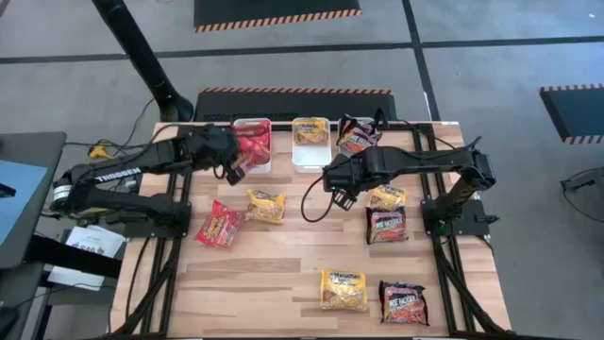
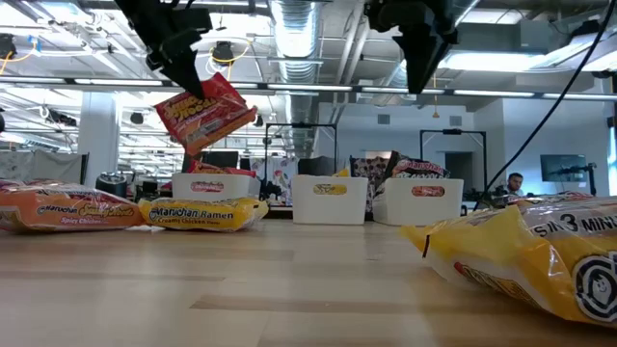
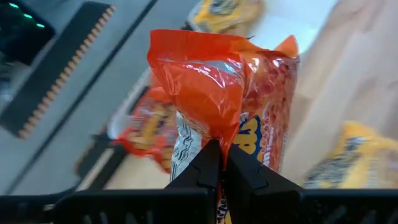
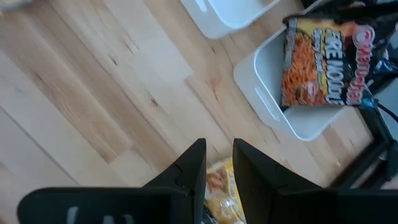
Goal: Sort Maruchan noodles
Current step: Put the orange noodle pack into the left white bin
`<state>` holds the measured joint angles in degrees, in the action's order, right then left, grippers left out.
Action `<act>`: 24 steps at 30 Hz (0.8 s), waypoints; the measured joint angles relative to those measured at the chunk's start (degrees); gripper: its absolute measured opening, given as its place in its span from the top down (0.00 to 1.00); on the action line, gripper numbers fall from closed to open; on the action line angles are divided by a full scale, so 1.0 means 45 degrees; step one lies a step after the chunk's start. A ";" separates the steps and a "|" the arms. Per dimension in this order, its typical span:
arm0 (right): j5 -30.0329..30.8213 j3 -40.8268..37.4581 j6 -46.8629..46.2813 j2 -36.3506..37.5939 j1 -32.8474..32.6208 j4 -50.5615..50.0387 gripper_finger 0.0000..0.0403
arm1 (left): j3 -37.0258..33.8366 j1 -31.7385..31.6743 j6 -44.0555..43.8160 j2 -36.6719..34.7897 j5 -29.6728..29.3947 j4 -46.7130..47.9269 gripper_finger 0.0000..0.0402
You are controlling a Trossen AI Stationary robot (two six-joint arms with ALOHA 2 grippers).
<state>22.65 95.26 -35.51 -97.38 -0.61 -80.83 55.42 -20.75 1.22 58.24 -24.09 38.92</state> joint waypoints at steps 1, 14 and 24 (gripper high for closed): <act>0.0000 0.0000 -0.0004 0.0000 0.0050 0.0129 0.74 | 0.0044 -0.0327 0.0425 0.0000 0.0002 0.0022 1.00; -0.0010 0.0000 -0.0015 0.0000 0.0410 0.0796 0.74 | 0.0363 -0.3032 0.5080 0.0358 0.1469 -0.1025 1.00; -0.0010 0.0000 -0.0250 -0.0005 0.0410 0.1037 0.74 | 0.0349 -0.3342 0.6021 0.2178 0.1644 -0.1266 1.00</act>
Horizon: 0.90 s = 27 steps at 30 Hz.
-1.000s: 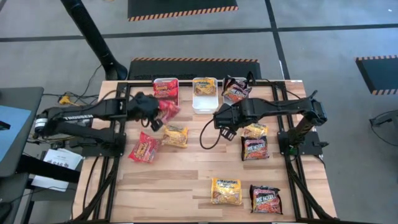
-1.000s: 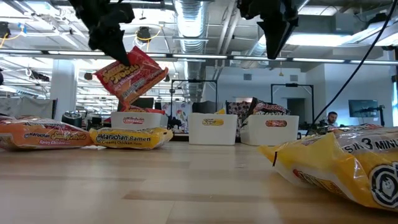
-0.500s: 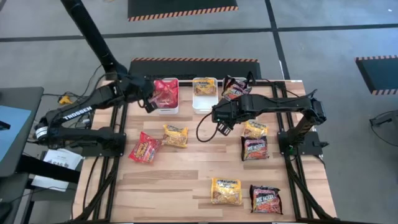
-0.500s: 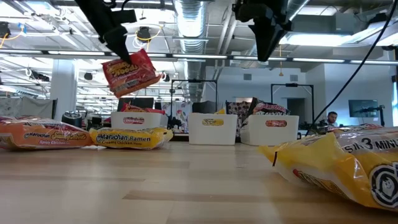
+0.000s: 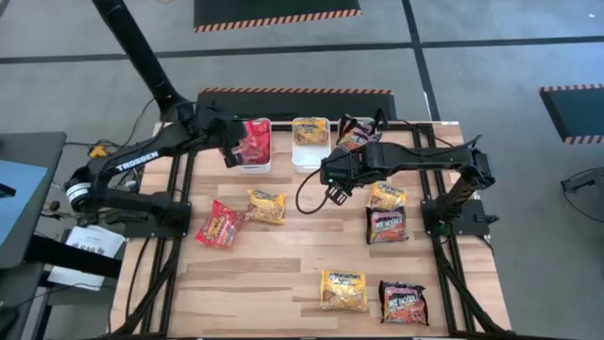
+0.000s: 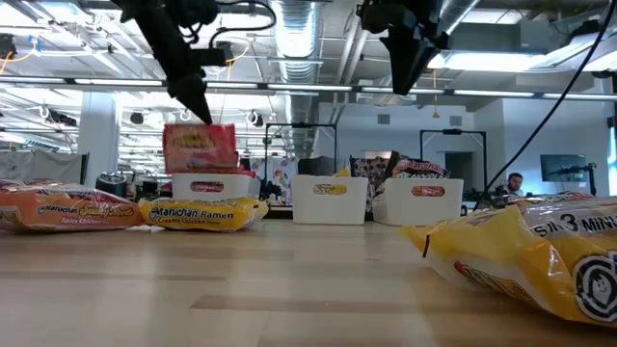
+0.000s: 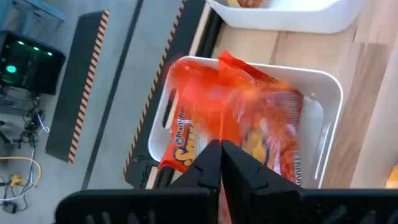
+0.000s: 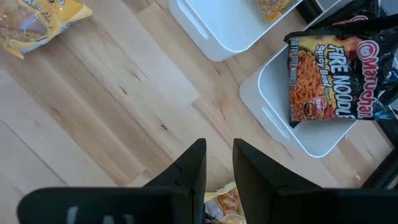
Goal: Sort Maruchan noodles
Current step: Put the orange noodle pack into the left white bin
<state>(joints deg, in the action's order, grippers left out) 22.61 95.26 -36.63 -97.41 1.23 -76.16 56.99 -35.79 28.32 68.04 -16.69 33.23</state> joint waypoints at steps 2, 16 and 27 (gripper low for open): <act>0.0000 0.0000 -0.0193 0.0003 0.0000 -0.0010 0.74 | 0.0000 0.0005 0.0005 0.0299 0.0005 -0.0089 1.00; 0.0000 0.0000 -0.0440 -0.0092 -0.0015 0.0024 0.74 | 0.0483 -0.0015 0.0130 0.0503 -0.0724 0.0893 1.00; -0.0034 0.0000 -0.0590 -0.0092 -0.0015 0.0136 0.74 | 0.1434 -0.0131 -0.1222 0.0780 0.0971 0.4165 1.00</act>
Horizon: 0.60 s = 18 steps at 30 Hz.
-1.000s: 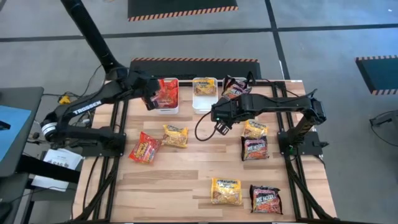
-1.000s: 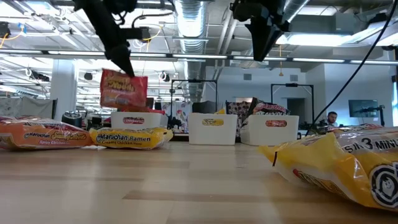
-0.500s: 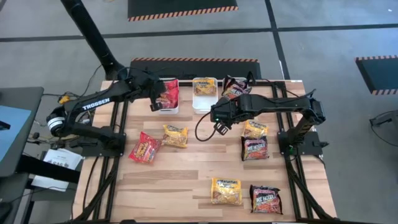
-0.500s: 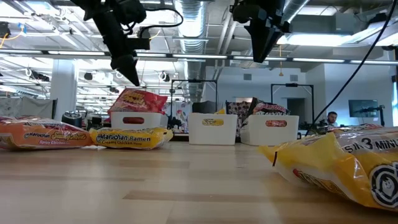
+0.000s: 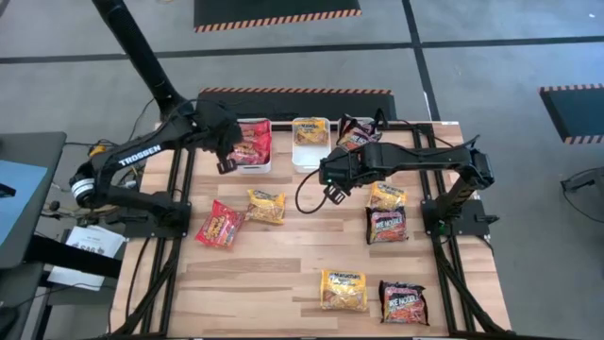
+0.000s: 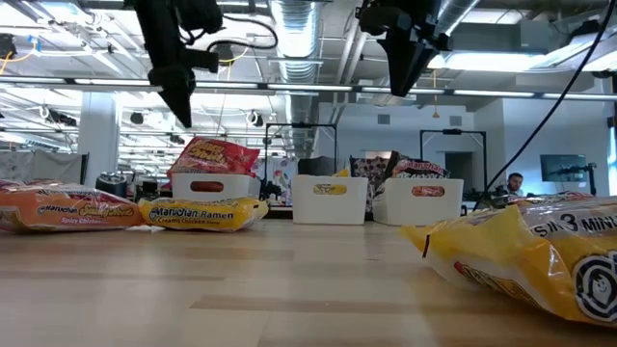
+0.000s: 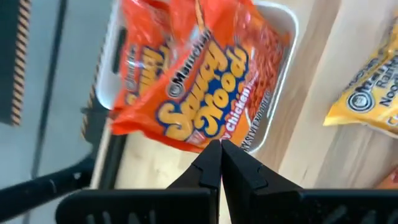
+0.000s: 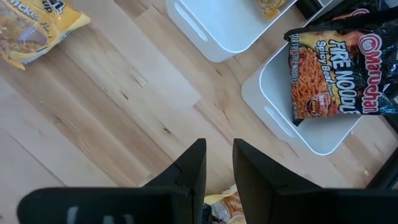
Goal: Sort Maruchan noodles
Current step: Put the orange noodle pack into the left white bin
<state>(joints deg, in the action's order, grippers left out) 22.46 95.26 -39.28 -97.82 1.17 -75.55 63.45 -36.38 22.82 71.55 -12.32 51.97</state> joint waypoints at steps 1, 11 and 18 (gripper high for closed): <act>-0.0004 0.0000 -0.0049 0.0000 0.0000 0.0024 0.74 | -0.0059 -0.0016 -0.0086 0.0154 0.0020 0.0000 1.00; -0.0010 0.0000 -0.0076 0.0005 0.0000 0.0241 0.74 | -0.0210 -0.0058 -0.0527 0.2329 0.0015 -0.0724 1.00; -0.0010 0.0000 -0.0069 0.0005 0.0000 0.0233 0.74 | -0.0160 -0.0063 -0.0586 0.3635 0.0040 -0.1105 1.00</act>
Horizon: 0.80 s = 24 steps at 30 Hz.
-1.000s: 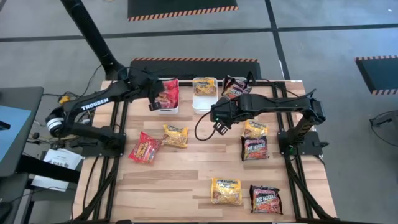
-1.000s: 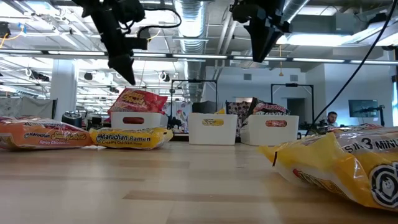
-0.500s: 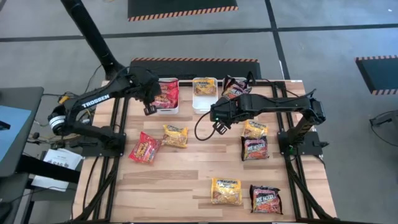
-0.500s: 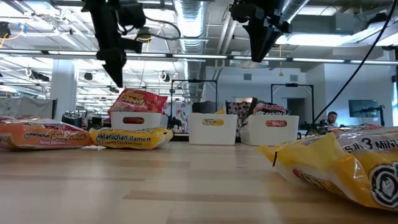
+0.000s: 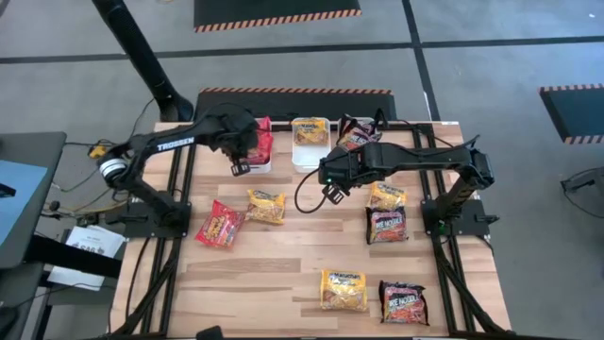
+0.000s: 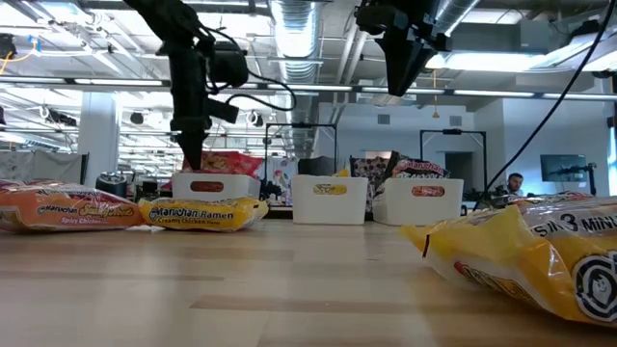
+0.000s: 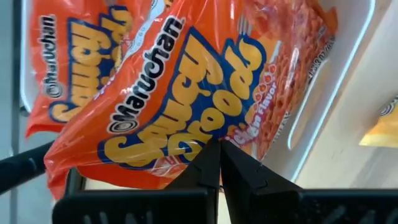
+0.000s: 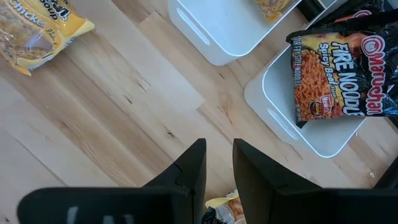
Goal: Sort Maruchan noodles
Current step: Put the orange noodle pack into the left white bin
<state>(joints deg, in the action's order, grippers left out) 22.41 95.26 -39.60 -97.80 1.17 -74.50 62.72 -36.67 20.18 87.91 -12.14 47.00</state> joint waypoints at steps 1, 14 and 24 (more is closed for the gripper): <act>0.0001 0.0000 0.0001 0.0000 0.0000 0.0000 0.74 | 0.0016 -0.0001 -0.0014 0.0094 0.0099 -0.0137 1.00; 0.0001 0.0000 0.0029 0.0005 0.0000 0.0025 0.74 | -0.0079 -0.0252 -0.0552 0.0897 0.1938 0.0303 1.00; -0.0012 0.0000 -0.0174 0.0005 0.0000 0.0098 0.74 | -0.0069 -0.0243 -0.0602 -0.0099 0.1597 0.0249 1.00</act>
<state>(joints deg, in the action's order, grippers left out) 22.36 95.26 -40.38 -97.78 1.17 -74.06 62.41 -37.76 17.47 87.46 -4.95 48.12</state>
